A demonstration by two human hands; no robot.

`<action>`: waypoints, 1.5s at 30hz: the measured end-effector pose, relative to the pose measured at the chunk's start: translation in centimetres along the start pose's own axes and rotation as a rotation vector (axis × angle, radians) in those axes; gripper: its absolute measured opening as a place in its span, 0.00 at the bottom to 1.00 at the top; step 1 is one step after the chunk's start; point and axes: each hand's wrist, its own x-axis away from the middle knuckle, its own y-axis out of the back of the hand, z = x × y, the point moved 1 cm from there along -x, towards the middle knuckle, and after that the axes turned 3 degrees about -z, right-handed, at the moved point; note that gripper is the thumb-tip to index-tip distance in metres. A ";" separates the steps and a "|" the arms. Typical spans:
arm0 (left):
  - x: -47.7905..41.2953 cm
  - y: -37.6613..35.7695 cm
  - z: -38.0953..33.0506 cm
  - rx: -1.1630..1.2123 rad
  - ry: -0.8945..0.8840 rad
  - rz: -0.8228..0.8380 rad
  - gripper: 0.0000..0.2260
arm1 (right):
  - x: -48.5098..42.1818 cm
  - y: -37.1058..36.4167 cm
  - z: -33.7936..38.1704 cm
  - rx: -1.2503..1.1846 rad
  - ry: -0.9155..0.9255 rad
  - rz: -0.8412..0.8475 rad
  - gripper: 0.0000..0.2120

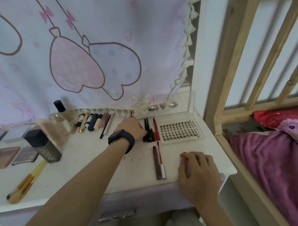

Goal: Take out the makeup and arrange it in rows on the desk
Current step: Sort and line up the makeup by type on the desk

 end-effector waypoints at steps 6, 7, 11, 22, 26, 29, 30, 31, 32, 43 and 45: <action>0.1 -0.4 -0.2 -0.023 -0.019 -0.008 0.06 | 0.0 0.2 0.1 0.016 0.004 -0.025 0.10; 0.2 -0.3 -0.3 -0.023 -0.019 -0.009 0.06 | 0.1 0.2 0.1 0.031 0.004 -0.032 0.09; 0.2 0.0 -0.3 -0.021 -0.025 -0.020 0.06 | 0.2 0.3 -0.1 0.027 0.014 -0.027 0.11; 1.6 3.3 5.8 0.112 0.005 -0.252 0.10 | 0.2 0.4 -0.3 0.002 0.057 0.016 0.14; 2.1 2.7 9.5 -0.056 -0.015 -0.307 0.16 | 0.2 0.4 -0.3 0.004 0.036 0.068 0.16; 2.8 1.6 10.4 -0.165 -0.044 -0.238 0.18 | 0.2 0.5 -0.3 0.017 0.038 0.060 0.18; 3.0 1.1 10.5 -0.219 -0.064 -0.217 0.17 | 0.3 0.6 -0.3 0.017 0.041 0.054 0.18; 3.1 0.8 10.5 -0.272 -0.087 -0.205 0.16 | 0.3 0.6 -0.2 0.015 0.043 0.049 0.18; 3.2 0.5 10.6 -0.298 -0.104 -0.211 0.15 | 0.3 0.6 -0.2 0.011 0.045 0.046 0.18; 3.5 1.1 10.9 -0.294 -0.067 -0.269 0.16 | 0.5 0.7 -0.1 0.024 0.032 0.057 0.19; 3.7 1.3 10.9 -0.312 -0.068 -0.273 0.16 | 0.3 0.8 -0.1 0.026 0.030 0.070 0.20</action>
